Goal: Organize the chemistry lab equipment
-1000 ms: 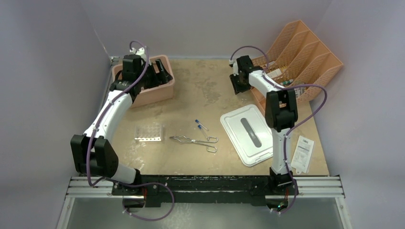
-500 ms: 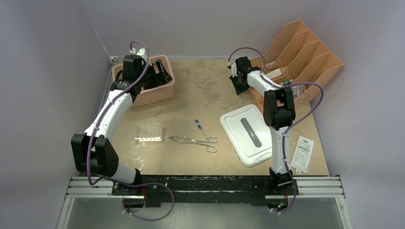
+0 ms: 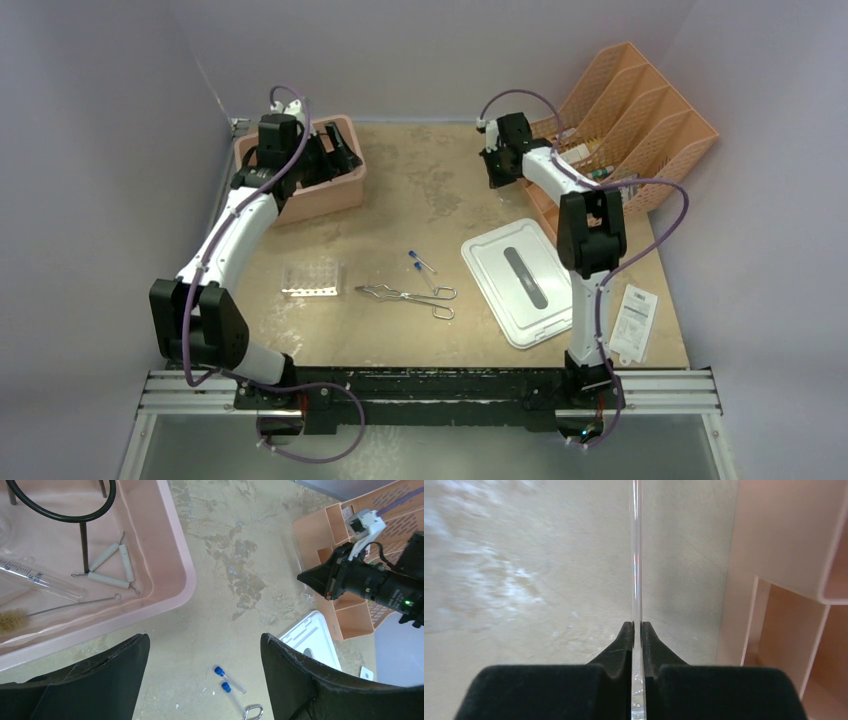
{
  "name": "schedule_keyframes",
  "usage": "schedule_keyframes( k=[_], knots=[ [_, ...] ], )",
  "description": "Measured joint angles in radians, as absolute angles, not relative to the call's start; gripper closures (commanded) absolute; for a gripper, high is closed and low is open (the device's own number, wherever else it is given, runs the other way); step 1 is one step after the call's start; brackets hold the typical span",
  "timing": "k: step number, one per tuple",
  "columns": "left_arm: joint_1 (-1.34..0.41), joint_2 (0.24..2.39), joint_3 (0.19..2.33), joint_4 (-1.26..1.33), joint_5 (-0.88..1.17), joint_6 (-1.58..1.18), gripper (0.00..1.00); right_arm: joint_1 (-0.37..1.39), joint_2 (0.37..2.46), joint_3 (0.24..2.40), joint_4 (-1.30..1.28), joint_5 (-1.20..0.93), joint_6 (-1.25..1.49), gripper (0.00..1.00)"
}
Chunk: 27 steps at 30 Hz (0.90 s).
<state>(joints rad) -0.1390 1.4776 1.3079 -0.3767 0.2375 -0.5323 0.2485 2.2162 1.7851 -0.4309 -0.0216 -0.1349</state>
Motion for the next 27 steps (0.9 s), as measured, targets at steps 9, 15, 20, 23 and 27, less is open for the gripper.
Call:
schedule_keyframes(
  k=[9,15,20,23,27],
  knots=[
    [-0.139,1.521,1.319,-0.282,0.287,-0.666,0.17,0.249,2.049,1.777,-0.358,-0.235,0.002,1.00],
    [-0.187,1.571,1.295,-0.043,0.337,-0.849,0.22,0.251,1.941,1.671,-0.206,-0.420,0.214,1.00],
    [-0.285,1.661,1.295,0.147,0.346,-0.961,0.29,0.268,1.893,1.570,-0.057,-0.544,0.418,1.00],
    [-0.330,1.716,1.299,0.229,0.358,-1.010,0.32,0.290,1.883,1.538,0.015,-0.597,0.506,1.00],
    [-0.355,1.770,1.327,0.253,0.356,-1.021,0.32,0.316,1.877,1.510,0.085,-0.651,0.586,1.00]
  ],
)
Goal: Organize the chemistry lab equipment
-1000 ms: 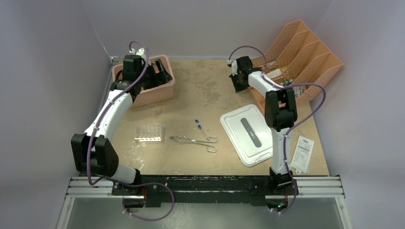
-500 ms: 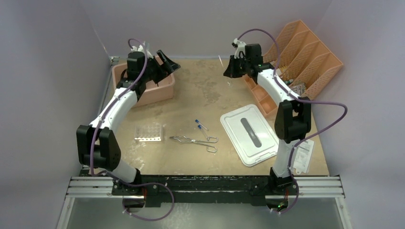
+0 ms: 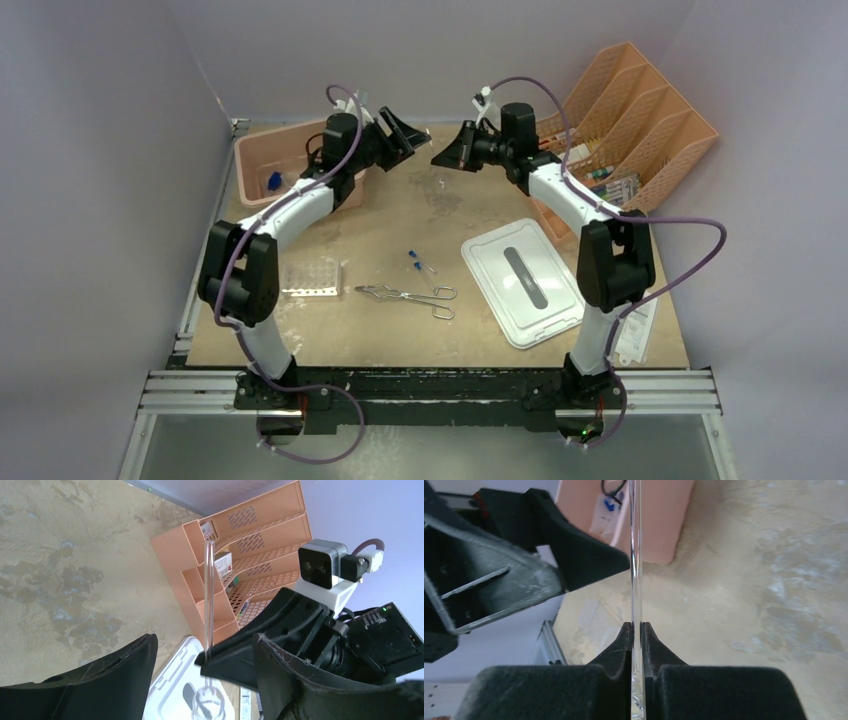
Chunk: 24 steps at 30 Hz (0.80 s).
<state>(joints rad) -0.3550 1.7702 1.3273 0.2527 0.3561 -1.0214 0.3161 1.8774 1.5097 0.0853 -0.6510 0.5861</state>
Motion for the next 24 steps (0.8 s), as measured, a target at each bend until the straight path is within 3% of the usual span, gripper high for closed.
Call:
schedule_keyframes(
  k=[15,24],
  knots=[
    [-0.365,1.842,1.399,0.279,0.355,-1.048,0.72,0.340,1.877,1.497,0.189,-0.728,0.683,1.00],
    [-0.375,1.851,1.399,0.334,0.410,-1.118,0.84,0.340,1.877,1.497,0.206,-0.744,0.701,1.00]
  ],
)
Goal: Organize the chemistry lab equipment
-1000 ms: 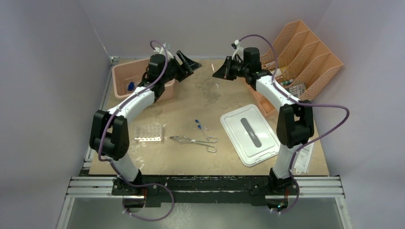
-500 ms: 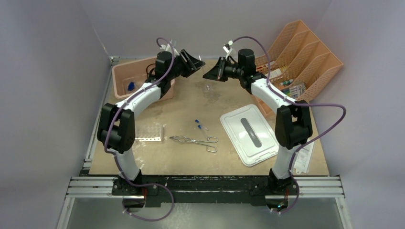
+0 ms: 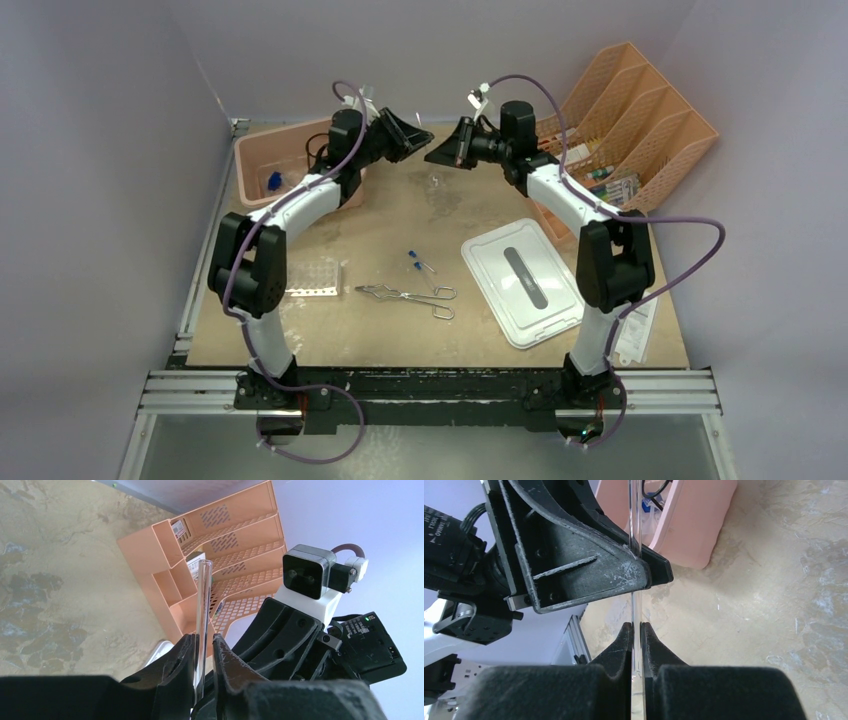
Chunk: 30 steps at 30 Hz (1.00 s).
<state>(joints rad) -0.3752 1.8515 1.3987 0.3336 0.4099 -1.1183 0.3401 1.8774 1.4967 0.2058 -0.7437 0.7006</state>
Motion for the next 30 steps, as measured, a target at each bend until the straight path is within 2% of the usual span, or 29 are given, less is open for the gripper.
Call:
schedule_keyframes(
  k=[7,9,11,14,16,19,22,30],
  knots=[
    [-0.376,1.851,1.378,0.344,0.440,-1.122,0.87,0.340,1.878,1.497,0.224,-0.752,0.723,1.00],
    [-0.376,1.851,1.376,0.345,0.451,-1.122,0.94,0.340,1.878,1.497,0.224,-0.752,0.727,1.00],
    [-0.376,1.851,1.375,0.348,0.460,-1.121,1.00,0.340,1.878,1.497,0.226,-0.753,0.735,0.92],
    [-0.376,1.851,1.375,0.349,0.465,-1.104,1.00,0.340,1.878,1.497,0.223,-0.753,0.740,0.74],
    [-0.376,1.849,1.375,0.325,0.465,-1.069,1.00,0.340,1.878,1.497,0.218,-0.752,0.738,0.58],
    [-0.374,1.847,1.401,0.224,0.460,-0.970,1.00,0.340,1.877,1.497,0.200,-0.749,0.711,0.45],
    [-0.363,1.846,1.456,0.091,0.455,-0.842,1.00,0.340,1.866,1.497,0.166,-0.739,0.666,0.40],
    [-0.241,1.806,1.639,-0.284,0.454,-0.443,1.00,0.336,1.735,1.499,0.064,-0.663,0.541,0.39]
  ],
)
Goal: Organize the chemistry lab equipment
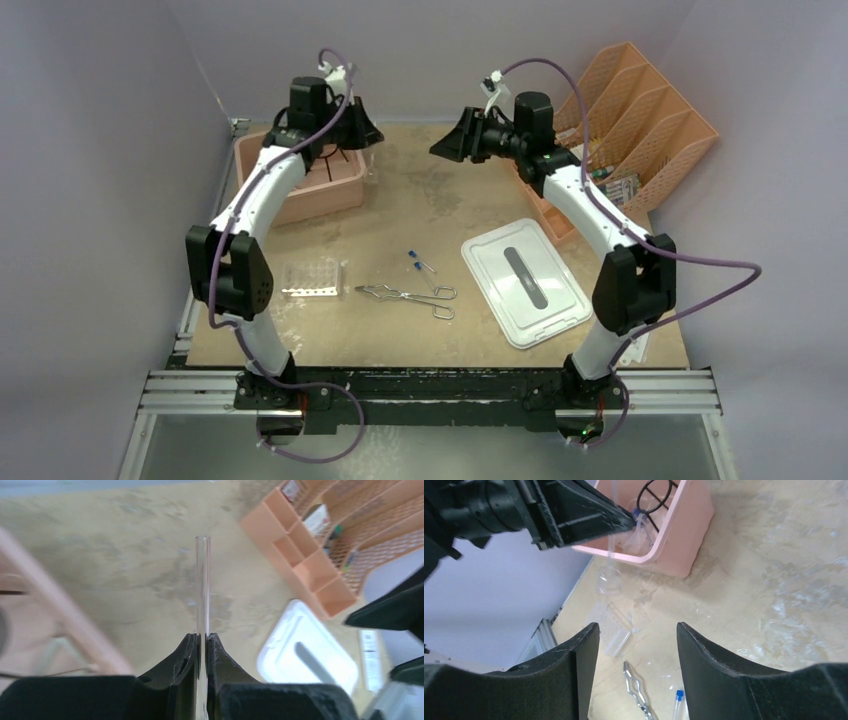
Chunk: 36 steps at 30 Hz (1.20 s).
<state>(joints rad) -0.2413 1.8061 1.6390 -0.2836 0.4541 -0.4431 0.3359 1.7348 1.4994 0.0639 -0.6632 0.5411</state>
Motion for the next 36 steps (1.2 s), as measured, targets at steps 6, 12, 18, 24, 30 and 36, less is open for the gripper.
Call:
schedule_keyframes(
  k=[6,12,18,24,30,36],
  knots=[
    [-0.190,1.767,1.802,-0.569,0.360,-0.026,1.00,0.332,1.707,1.510,0.025,-0.615,0.487,0.39],
    [-0.191,1.756,1.874,-0.796,0.274,0.348,1.00,0.331,1.735,1.533,-0.060,-0.593,0.469,0.39],
    [-0.191,1.769,1.883,-0.965,0.146,0.607,1.00,0.329,1.759,1.573,-0.096,-0.588,0.458,0.39],
    [-0.191,1.798,1.872,-1.007,-0.020,0.764,1.00,0.329,1.759,1.570,-0.088,-0.593,0.476,0.39],
    [-0.191,1.882,1.902,-1.030,-0.107,0.872,1.00,0.329,1.759,1.545,-0.062,-0.596,0.499,0.39],
    [-0.191,1.973,1.922,-1.030,-0.150,0.925,1.00,0.329,1.758,1.528,-0.055,-0.596,0.502,0.39]
  ],
)
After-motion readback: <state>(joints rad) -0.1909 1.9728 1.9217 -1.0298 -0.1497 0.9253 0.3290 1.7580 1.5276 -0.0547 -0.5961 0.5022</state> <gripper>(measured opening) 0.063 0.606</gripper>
